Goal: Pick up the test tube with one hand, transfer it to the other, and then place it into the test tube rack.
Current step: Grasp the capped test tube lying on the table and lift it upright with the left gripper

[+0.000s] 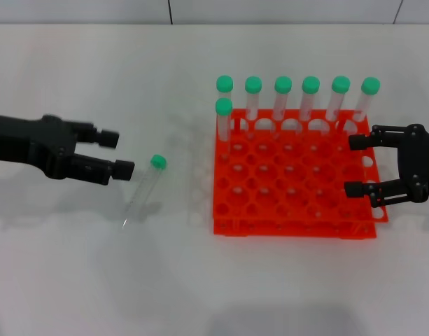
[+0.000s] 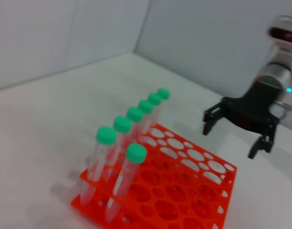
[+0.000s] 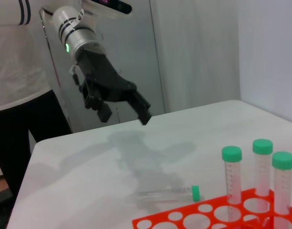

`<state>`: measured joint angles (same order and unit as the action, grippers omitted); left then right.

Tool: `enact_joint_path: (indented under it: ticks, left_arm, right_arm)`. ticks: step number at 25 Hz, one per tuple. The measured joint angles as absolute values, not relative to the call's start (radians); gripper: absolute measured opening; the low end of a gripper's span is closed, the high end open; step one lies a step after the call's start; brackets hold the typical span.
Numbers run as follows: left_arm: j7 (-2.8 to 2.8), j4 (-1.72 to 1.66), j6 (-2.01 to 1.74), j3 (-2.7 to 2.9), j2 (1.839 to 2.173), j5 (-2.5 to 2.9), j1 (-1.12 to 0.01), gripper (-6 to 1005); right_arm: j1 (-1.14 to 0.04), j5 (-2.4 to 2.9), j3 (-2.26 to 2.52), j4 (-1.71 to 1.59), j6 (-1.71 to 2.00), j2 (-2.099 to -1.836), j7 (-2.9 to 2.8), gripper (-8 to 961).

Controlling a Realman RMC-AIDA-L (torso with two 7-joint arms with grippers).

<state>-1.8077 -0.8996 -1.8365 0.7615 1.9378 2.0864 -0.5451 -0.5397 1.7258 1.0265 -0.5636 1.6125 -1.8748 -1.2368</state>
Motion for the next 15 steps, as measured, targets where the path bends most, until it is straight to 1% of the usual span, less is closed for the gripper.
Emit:
enact_joint_path:
  ticks: [4,12,15]
  left_arm:
    - [-2.079,-1.001,-1.876,0.77,1.95,2.205,-0.568,875]
    - [-2.433,-1.038,-1.884,0.826,1.935,2.442,-0.68,875]
    - [-2.496,-1.033,-1.875,0.867,1.939,2.546,-0.726,874]
  right_arm:
    - [-0.525,1.725,1.018,-0.584,1.601,-1.881,-1.227,870]
    - [-0.51,1.724,1.001,-0.597,1.589,-1.896,-1.196,870]
    - [-0.511,1.726,1.001,-0.598,1.58,-1.901,-1.192,870]
